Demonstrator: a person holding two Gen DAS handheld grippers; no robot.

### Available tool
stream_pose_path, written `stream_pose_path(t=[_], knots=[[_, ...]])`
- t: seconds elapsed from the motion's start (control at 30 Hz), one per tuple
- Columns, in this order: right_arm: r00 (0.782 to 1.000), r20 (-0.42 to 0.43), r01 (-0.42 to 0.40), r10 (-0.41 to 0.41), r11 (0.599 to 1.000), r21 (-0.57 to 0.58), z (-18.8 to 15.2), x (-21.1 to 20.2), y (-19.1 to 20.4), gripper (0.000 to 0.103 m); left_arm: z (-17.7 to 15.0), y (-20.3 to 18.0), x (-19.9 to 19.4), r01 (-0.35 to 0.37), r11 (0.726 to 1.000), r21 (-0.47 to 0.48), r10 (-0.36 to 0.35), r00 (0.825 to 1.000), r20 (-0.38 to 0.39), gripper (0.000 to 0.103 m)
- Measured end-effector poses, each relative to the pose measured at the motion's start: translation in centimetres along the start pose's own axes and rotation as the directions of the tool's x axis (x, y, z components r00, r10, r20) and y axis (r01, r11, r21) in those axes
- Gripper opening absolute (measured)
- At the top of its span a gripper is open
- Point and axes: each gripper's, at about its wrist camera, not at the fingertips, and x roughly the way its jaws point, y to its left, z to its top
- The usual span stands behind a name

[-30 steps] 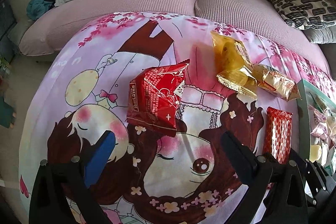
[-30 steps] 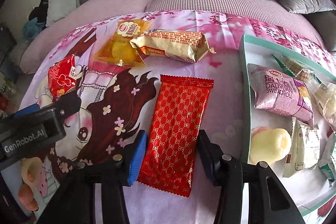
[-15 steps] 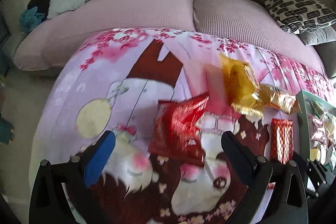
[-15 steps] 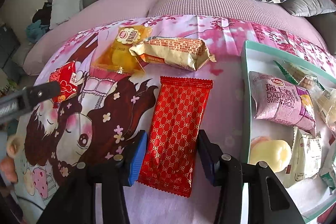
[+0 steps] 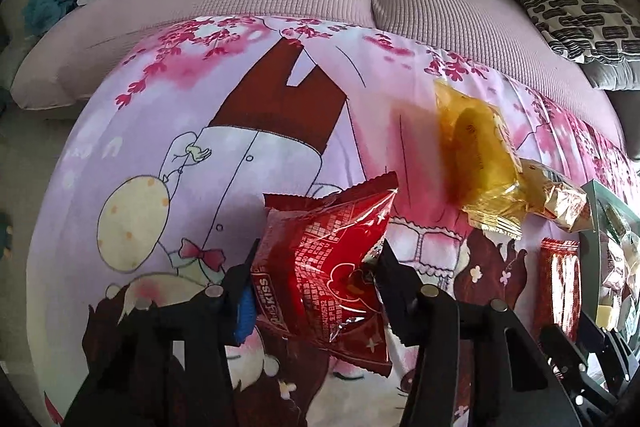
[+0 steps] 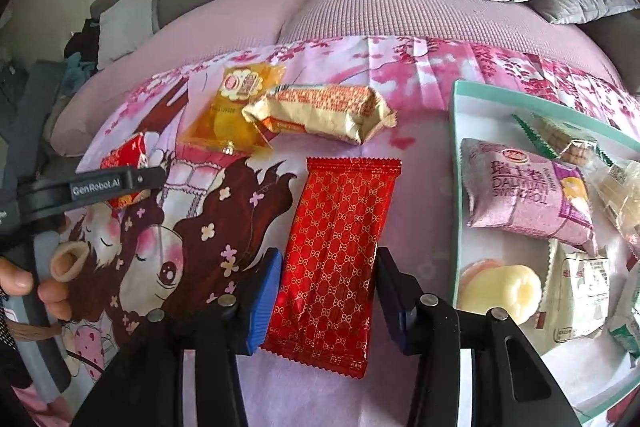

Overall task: Organize snacks
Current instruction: 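Grasp the red foil bag with the left gripper while the right gripper grasps the red patterned pack, then carry the red foil bag and red patterned pack over the tray with both grippers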

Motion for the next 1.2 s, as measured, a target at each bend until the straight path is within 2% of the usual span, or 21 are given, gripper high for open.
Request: stream_pose_path(t=[0.3,0.6,0.83,1.2], knots=[[0.993,0.09,-0.079,0.075,0.996,0.049,1.0,-3.9,-1.6,0.049,-1.3,-1.9,-4.1,-0.002,1.0,-0.029,0.004,0.997,0.08,0.052],[0.97,0.212,-0.139,0.114,0.985,0.103,1.8,-8.5,-4.3,0.049,-0.7,-6.9,-10.2,0.045,0.999,0.013,-0.047,0.978,0.201,0.052],[0.963,0.263,-0.112,0.056,0.972,0.206,1.7,-10.6,-9.1,0.049,-0.5,-12.7,-12.5,0.102,0.989,0.108,-0.124,0.967,0.223,0.052],[0.947,0.281,0.022,-0.156,0.903,0.428,0.1,-13.2,-19.3,0.049,-2.1,-23.2,-12.5,0.187,0.94,0.285,-0.242,0.955,0.171,0.052]])
